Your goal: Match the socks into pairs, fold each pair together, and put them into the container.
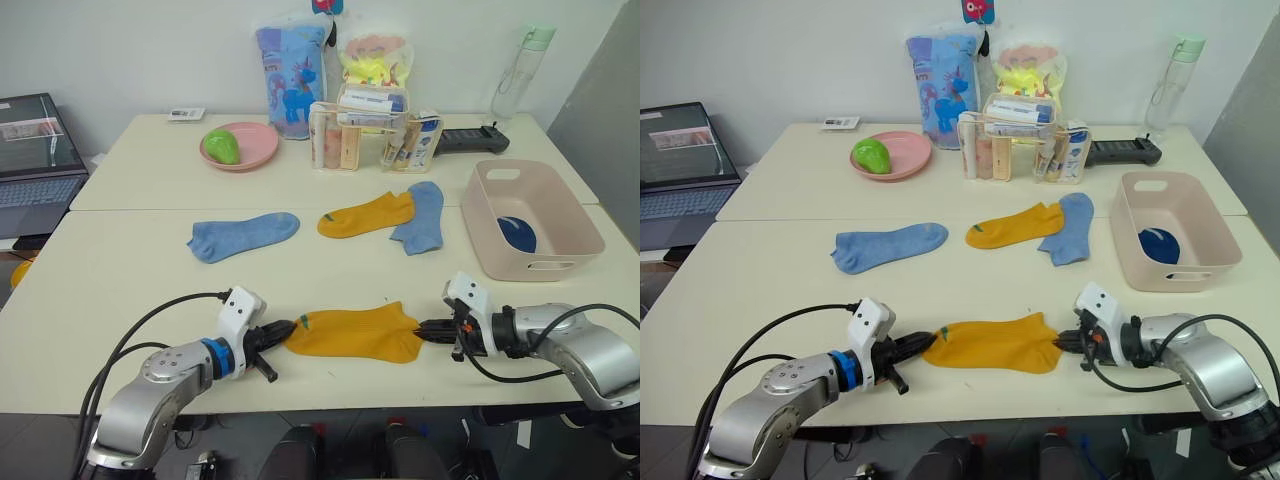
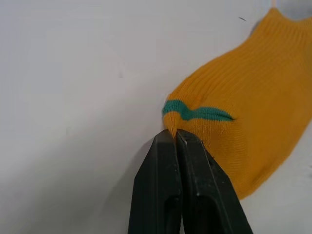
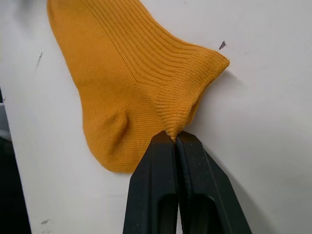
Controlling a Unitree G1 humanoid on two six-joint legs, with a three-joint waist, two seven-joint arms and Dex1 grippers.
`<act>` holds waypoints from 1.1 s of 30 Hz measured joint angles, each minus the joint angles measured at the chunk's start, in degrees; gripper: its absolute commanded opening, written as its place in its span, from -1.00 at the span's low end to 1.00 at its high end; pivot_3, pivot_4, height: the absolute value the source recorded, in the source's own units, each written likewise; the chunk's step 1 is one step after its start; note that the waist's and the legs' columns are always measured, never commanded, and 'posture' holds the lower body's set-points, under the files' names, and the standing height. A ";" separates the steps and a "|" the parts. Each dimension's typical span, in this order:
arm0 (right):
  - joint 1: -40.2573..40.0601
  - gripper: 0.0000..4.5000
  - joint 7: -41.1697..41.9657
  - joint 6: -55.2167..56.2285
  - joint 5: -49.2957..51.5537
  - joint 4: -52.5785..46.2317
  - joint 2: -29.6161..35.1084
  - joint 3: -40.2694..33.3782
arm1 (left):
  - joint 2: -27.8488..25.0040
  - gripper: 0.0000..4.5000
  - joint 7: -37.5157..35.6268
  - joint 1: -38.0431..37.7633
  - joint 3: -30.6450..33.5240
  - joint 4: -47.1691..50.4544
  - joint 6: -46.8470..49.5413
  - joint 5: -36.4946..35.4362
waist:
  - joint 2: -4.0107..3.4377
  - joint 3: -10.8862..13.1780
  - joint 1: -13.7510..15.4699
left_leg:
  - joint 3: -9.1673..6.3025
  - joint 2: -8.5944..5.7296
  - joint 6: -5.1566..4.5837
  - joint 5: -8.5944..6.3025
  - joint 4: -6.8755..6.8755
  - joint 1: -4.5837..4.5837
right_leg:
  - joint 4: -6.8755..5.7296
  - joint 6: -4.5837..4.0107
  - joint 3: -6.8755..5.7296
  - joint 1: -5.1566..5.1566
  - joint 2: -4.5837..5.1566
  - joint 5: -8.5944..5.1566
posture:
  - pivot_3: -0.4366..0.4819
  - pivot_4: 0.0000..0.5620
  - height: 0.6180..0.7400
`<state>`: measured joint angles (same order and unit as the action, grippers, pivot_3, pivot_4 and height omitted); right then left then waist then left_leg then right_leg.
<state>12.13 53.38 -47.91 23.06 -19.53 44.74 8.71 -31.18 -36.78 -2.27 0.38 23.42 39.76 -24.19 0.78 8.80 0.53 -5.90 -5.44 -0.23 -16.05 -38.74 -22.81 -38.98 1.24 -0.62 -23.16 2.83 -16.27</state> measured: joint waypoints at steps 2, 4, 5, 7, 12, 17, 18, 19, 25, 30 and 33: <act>0.03 -1.00 0.06 0.46 -0.42 0.18 0.02 0.41 | 0.02 -0.99 0.46 0.08 -0.09 0.00 -0.04 0.31 | 0.00 0.00 -0.01 | 0.00 0.00 0.01 0.00 0.01 0.00 | 0.01 0.00 0.01 -0.01 0.00 0.00 | -0.05 -0.47 1.00; 0.04 -0.89 0.04 0.97 -0.74 0.31 0.01 0.60 | 0.02 -1.00 1.08 -0.10 -0.39 -0.02 -0.06 0.59 | 0.00 0.00 -0.01 | 0.00 0.00 0.01 0.00 0.01 0.00 | 0.01 0.00 0.01 -0.01 0.00 0.00 | -0.05 -0.47 1.00; 0.07 -0.78 0.02 1.05 -1.00 0.31 0.01 0.60 | 0.02 -1.00 1.06 -0.24 -0.44 -0.01 -0.06 0.53 | 0.00 0.00 0.00 | 0.00 0.00 0.01 0.00 0.01 0.00 | 0.01 0.00 0.01 -0.01 0.00 0.00 | -0.05 -0.47 1.00; 0.17 -0.53 -0.20 1.17 -1.24 0.54 0.02 0.59 | 0.00 -0.71 0.79 -0.45 -0.44 -0.01 -0.06 0.12 | 0.00 0.00 0.01 | -0.01 0.00 0.00 0.00 0.01 0.00 | 0.01 0.00 0.00 0.00 0.00 0.00 | -0.05 -0.47 1.00; 0.19 0.10 0.23 3.66 -1.85 0.98 1.85 0.10 | -1.45 -0.01 -0.63 -0.92 -0.43 0.55 -0.28 -0.41 | 0.00 0.00 0.03 | -0.01 0.00 0.00 0.00 0.01 0.00 | 0.01 0.00 0.00 0.00 0.00 0.00 | -0.05 -0.47 1.00; 1.06 0.10 1.71 7.70 -0.94 1.72 2.57 -4.47 | -4.43 0.43 -2.20 -0.46 2.45 -0.04 -1.50 -0.48 | 0.00 0.01 0.01 | -0.01 0.01 0.00 0.00 0.02 0.00 | 0.01 0.00 -0.01 -0.01 0.00 0.00 | -0.05 -0.47 1.00; 1.55 0.10 1.85 9.05 -0.73 1.79 1.74 -5.13 | -4.94 0.43 -3.16 -0.03 3.09 -0.32 -2.43 -0.67 | 0.00 0.01 0.00 | 0.00 0.02 0.01 0.00 0.02 0.00 | 0.01 0.00 -0.01 -0.01 0.00 0.00 | -0.05 -0.47 1.00; 2.67 0.02 1.99 11.29 -0.28 1.78 0.33 -5.64 | -5.51 0.44 -4.68 0.80 4.12 -0.59 -4.18 -0.87 | -0.01 0.01 -0.03 | 0.01 0.02 0.01 0.00 0.02 0.01 | 0.01 0.00 0.00 -0.01 0.00 0.00 | -0.05 -0.47 1.00; 4.69 -0.80 1.17 20.63 -4.83 2.39 -6.40 -0.12 | -4.09 -0.11 -10.43 6.03 1.16 -2.87 -11.99 -0.56 | 0.01 0.01 0.06 | 0.01 0.00 0.03 0.01 0.00 0.00 | 0.04 0.00 0.00 0.01 0.00 0.00 | -0.05 -0.47 1.00; 3.72 -1.00 -1.17 26.93 -12.03 5.90 -11.92 8.77 | -1.42 -0.85 -12.26 12.53 -9.68 -11.04 -20.05 8.46 | 0.01 0.00 -0.04 | 0.03 -0.03 0.04 0.02 0.00 0.00 | 0.02 0.00 0.03 -0.02 0.00 0.00 | -0.05 -0.47 1.00; 1.31 -1.00 -2.20 30.18 -16.04 8.59 -11.71 10.74 | 0.19 -0.99 -10.40 11.64 -11.77 -14.69 -22.24 11.83 | 0.00 0.00 -0.13 | 0.01 -0.03 0.04 0.02 0.01 0.00 | 0.02 0.00 0.03 -0.05 -0.01 0.00 | -0.05 -0.47 1.00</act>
<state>13.44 51.18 -17.73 7.02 -10.95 33.02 19.45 -30.99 -47.19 9.37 -11.39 8.73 17.52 -12.36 0.79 8.80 0.41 -5.88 -5.47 -0.19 -16.03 -38.73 -22.81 -38.96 1.24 -0.59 -23.21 2.83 -16.27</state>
